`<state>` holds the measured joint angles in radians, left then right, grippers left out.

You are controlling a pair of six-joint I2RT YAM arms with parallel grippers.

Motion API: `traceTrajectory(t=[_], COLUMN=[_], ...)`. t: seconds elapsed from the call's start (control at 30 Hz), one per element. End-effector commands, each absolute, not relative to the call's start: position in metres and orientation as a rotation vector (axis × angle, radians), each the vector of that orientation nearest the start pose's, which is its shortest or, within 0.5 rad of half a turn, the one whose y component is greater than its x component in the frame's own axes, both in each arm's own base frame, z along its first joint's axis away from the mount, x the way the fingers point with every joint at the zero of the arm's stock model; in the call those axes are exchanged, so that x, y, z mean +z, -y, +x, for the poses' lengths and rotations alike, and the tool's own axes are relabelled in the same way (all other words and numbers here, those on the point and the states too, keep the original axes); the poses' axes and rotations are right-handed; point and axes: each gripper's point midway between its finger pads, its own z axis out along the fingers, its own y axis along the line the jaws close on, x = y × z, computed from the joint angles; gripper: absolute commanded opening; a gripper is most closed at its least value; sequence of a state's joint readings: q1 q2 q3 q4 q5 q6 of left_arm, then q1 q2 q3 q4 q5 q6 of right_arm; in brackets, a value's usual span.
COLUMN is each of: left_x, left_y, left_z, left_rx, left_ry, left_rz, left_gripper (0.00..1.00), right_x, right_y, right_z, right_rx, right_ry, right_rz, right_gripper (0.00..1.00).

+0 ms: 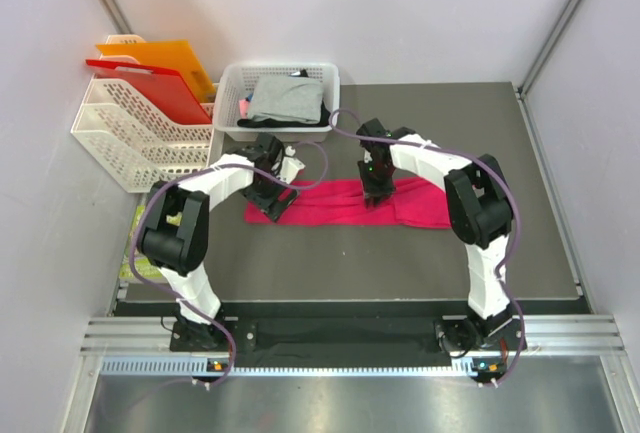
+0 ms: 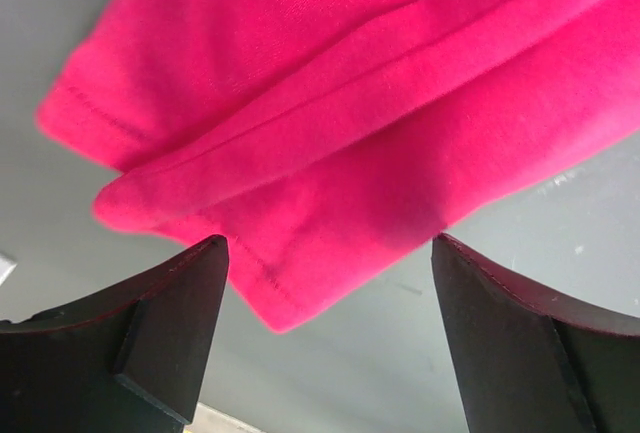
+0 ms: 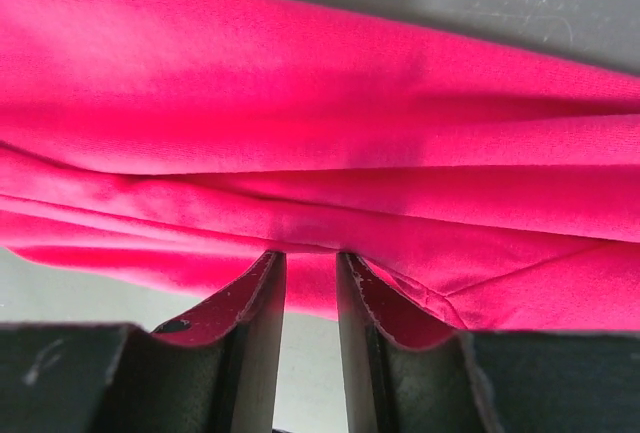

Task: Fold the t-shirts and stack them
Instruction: Fold the other side of the tshirt into a rectangle

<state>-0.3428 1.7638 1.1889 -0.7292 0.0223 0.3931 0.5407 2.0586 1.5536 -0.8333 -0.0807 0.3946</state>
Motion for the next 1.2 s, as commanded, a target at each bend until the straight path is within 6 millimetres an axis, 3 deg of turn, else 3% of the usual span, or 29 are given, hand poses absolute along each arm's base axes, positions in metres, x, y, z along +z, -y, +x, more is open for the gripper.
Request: traceTrajectory(t=[0.0, 0.43, 0.87, 1.17], left_x=[0.034, 0.005, 0.001, 0.004], left_y=[0.112, 0.101, 0.089, 0.086], left_z=[0.336, 0.318, 0.311, 0.313], left_rx=[-0.044, -0.013, 0.044, 0.074], left_ry=[-2.673, -2.735, -2.735, -2.727], left_rz=[0.98, 1.011, 1.048, 1.056], left_gripper=[0.87, 0.82, 0.8, 0.79], right_x=[0.044, 0.046, 0.056, 0.057], right_y=[-0.249, -0.239, -0.229, -0.227], right_z=[0.347, 0.367, 0.408, 0.413], right_rx=[0.3, 0.274, 0.26, 0.256], right_ry=[-2.9, -2.884, -2.826, -2.831], right_rz=[-0.234, -0.2, -0.166, -0.178], right_gripper=[0.27, 0.24, 0.23, 0.24])
